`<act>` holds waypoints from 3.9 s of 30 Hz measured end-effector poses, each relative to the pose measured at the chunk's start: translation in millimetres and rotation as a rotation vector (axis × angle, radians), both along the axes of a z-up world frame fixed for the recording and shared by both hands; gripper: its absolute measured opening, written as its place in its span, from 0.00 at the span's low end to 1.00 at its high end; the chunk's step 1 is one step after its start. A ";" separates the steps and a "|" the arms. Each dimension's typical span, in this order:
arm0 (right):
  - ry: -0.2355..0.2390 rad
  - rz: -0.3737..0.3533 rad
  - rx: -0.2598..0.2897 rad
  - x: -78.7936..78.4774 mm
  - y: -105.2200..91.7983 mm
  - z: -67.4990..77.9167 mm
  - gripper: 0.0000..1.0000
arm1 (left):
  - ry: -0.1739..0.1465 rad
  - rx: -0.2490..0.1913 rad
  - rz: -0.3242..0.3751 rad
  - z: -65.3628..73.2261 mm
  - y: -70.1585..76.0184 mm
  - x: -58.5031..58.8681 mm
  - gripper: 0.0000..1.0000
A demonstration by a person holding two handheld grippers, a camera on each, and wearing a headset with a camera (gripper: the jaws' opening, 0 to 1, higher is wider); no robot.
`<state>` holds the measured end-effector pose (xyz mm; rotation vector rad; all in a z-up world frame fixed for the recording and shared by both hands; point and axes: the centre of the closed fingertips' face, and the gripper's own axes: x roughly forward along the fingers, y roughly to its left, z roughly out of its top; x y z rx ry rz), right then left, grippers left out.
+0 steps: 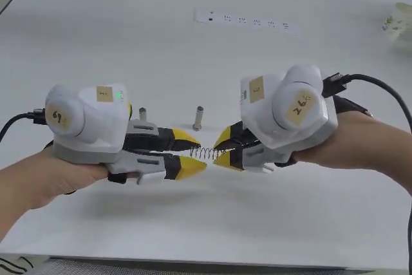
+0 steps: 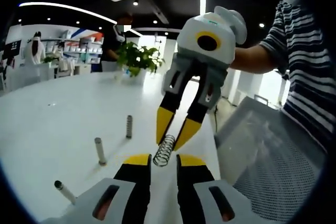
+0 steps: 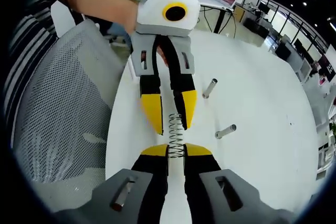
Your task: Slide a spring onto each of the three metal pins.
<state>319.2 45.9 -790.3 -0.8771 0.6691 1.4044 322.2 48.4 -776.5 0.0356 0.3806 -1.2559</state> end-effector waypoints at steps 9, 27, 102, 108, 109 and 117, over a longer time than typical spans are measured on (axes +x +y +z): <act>-0.006 0.015 0.000 -2.1 0.5 1.1 0.08 | -0.007 0.001 -0.010 1.5 -1.1 -1.2 0.06; 0.006 0.013 0.037 -2.6 0.0 5.4 0.08 | 0.000 -0.018 -0.041 8.3 -1.8 -2.4 0.02; 0.011 0.126 0.137 -14.3 19.5 41.8 0.07 | -0.002 0.048 -0.090 -3.6 2.5 -14.3 0.02; 0.032 0.114 0.180 -15.5 26.6 45.9 0.07 | -0.011 0.048 -0.087 -3.5 1.9 -14.5 0.02; 0.035 0.113 0.186 -15.9 27.6 46.2 0.07 | -0.010 0.048 -0.086 -3.6 2.3 -14.8 0.02; 0.041 0.093 0.223 -16.3 33.9 49.1 0.07 | -0.014 0.052 -0.081 -3.0 3.3 -13.2 0.02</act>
